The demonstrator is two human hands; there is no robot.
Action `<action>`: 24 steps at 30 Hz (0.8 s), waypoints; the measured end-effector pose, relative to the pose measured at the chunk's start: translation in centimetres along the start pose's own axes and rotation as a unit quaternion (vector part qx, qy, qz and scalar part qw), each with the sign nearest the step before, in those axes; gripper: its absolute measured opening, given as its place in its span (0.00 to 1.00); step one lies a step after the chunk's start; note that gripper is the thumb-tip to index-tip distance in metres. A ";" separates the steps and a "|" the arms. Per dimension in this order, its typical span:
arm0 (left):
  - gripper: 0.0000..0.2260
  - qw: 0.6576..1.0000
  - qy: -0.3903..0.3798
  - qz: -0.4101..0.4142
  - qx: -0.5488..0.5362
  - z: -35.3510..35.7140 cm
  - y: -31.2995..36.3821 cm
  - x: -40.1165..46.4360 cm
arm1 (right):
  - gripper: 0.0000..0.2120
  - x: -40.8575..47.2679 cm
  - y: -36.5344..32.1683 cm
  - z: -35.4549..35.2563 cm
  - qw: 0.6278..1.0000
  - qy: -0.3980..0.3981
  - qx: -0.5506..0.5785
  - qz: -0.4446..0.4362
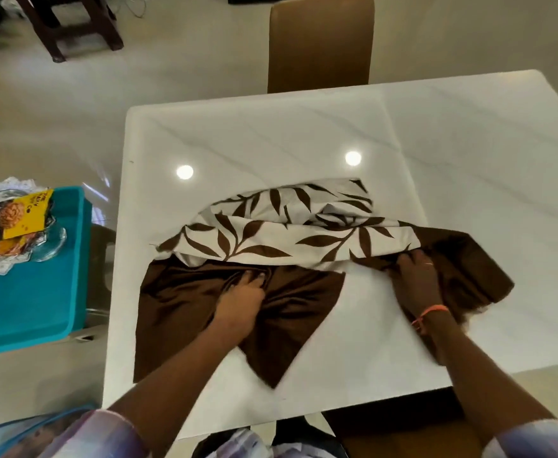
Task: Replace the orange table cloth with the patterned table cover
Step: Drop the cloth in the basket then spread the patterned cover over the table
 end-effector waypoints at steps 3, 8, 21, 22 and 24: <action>0.15 0.994 0.024 -0.090 0.054 -2.0 -4.7 -2.5 | 0.14 1.3 5.6 -0.5 0.996 -0.083 -0.016 0.043; 0.14 0.989 -0.049 -0.073 0.122 -3.9 -4.9 -3.8 | 0.23 1.6 3.5 -2.8 0.969 -0.221 -0.109 0.016; 0.18 0.988 0.126 0.020 0.087 -5.5 -1.7 2.5 | 0.17 3.2 -3.6 -3.3 0.994 -0.056 -0.021 -0.092; 0.16 0.990 0.119 0.031 0.064 -6.3 -2.1 2.6 | 0.16 3.7 -3.4 -4.0 0.993 -0.051 -0.013 -0.103; 0.14 0.994 0.100 0.036 0.011 -8.6 -3.4 3.4 | 0.11 5.2 -3.2 -5.9 0.992 -0.046 0.013 -0.117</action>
Point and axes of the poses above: each hand's wrist, its own x-axis towards the middle knuckle, its own z-axis out of the palm, y = z × x, the point moved 5 cm from there along x, towards the middle knuckle, and after that the axes turned 7 degrees about -x, right-handed, at the moved point
